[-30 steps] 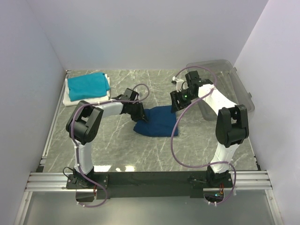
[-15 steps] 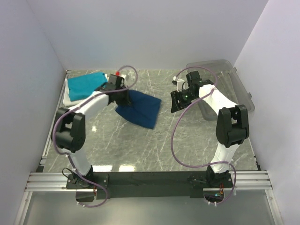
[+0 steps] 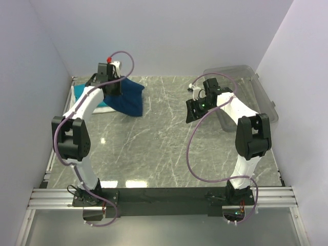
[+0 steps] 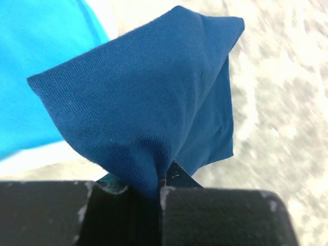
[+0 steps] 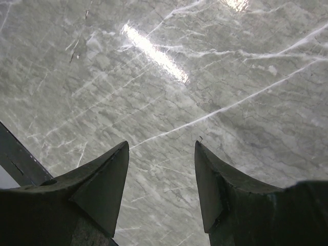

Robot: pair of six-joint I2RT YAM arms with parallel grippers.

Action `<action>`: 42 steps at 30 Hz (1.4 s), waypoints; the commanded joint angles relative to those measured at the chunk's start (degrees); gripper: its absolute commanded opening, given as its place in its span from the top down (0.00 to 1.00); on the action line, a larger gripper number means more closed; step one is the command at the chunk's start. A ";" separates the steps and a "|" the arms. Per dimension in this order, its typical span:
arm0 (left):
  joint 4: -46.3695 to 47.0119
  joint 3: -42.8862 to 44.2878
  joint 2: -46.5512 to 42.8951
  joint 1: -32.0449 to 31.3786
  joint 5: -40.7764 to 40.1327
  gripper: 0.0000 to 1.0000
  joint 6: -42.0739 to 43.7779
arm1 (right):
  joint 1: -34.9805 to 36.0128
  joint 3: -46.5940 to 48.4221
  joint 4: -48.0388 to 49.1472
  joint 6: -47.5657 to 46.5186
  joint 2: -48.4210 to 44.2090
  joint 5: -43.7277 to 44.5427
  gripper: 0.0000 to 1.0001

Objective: Fold and stack the t-shirts
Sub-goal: Neatly place the folded tshirt to the corner

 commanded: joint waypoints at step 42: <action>-7.12 24.67 7.48 12.90 6.58 1.00 6.90 | -0.58 -2.21 5.69 0.84 2.75 -3.61 0.39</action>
